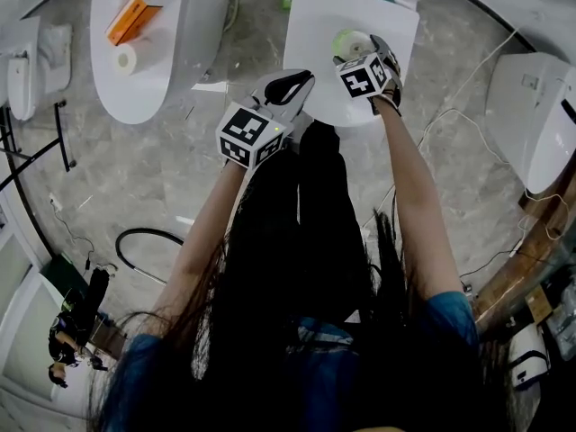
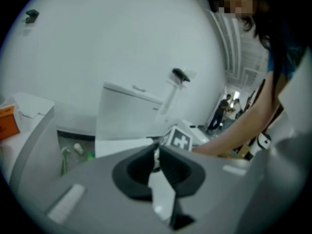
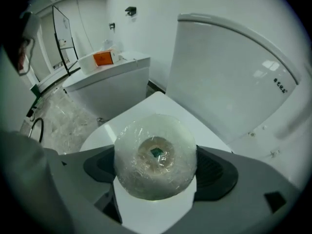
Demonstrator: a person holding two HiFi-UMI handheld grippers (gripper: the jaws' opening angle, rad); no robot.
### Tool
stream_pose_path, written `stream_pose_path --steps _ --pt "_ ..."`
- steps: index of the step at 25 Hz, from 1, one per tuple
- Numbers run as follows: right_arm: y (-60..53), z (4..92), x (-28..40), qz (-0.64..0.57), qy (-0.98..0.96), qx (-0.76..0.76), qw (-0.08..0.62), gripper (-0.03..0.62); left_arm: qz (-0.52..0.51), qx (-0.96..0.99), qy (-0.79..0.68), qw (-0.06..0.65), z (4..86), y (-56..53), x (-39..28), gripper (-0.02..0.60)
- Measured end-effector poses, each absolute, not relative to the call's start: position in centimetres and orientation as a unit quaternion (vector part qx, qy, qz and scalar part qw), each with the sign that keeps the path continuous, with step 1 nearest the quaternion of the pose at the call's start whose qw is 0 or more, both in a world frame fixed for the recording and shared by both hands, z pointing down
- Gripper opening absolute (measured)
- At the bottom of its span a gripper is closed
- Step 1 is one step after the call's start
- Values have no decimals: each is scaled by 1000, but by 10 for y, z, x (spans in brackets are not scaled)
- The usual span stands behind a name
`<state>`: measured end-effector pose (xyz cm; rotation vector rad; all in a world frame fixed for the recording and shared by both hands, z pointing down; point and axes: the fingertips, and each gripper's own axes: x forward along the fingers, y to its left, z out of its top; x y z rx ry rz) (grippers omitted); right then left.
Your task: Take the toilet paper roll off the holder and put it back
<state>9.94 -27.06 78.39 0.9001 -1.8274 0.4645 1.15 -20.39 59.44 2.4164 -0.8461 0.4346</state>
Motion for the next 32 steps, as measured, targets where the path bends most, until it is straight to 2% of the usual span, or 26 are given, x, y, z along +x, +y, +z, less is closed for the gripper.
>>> stream_pose_path --steps 3,11,17,27,32 --pt "-274 801 102 190 -739 373 527 457 161 894 -317 271 597 -205 9 17" --pt "-276 807 103 181 -726 391 536 457 160 889 -327 278 600 -204 3 17" --pt "-274 781 96 126 -728 381 556 459 165 891 -322 274 594 -198 0 17" --pt "-243 675 95 187 -762 429 449 457 160 892 -324 273 568 -182 -15 17" --pt "-213 602 89 258 -776 466 340 456 159 897 -312 269 539 -167 -16 17"
